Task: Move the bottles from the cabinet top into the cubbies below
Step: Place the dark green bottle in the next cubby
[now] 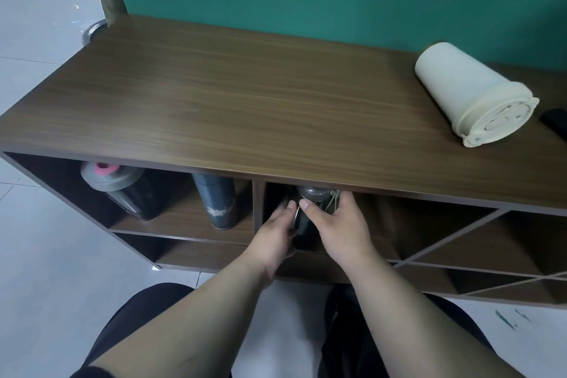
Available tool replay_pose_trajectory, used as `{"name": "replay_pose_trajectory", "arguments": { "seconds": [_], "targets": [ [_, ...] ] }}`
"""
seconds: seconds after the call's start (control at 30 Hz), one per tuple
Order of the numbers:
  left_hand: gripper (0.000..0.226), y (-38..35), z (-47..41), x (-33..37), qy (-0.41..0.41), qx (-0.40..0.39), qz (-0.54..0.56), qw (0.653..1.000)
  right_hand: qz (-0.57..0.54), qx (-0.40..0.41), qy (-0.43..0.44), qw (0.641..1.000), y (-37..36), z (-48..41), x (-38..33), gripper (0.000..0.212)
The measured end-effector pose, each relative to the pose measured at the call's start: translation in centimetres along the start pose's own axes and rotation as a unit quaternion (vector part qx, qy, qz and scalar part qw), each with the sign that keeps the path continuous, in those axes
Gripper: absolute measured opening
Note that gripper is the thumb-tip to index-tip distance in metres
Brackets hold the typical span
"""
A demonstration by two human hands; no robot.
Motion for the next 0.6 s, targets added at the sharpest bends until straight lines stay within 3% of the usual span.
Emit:
{"name": "replay_pose_trajectory", "arguments": {
  "seconds": [0.43,0.6],
  "targets": [
    [0.054,0.4,0.2,0.1,-0.008,0.007,-0.028,1.0,0.011,-0.01,-0.006,1.0,0.0,0.0,0.1,0.049],
    [0.054,0.5,1.0,0.6,-0.011,0.018,-0.026,0.999,0.031,-0.038,-0.032,0.998,0.2,0.8,0.0,0.069]
  ]
}}
Point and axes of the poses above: each hand's wrist, its own z-axis away from the middle knuckle, its own y-axis out of the back of the hand, x = y × z, the point moved 4 cm from there along -z, towards the middle knuckle, and after that the axes turned 5 degrees about z, right-handed, at the moved point
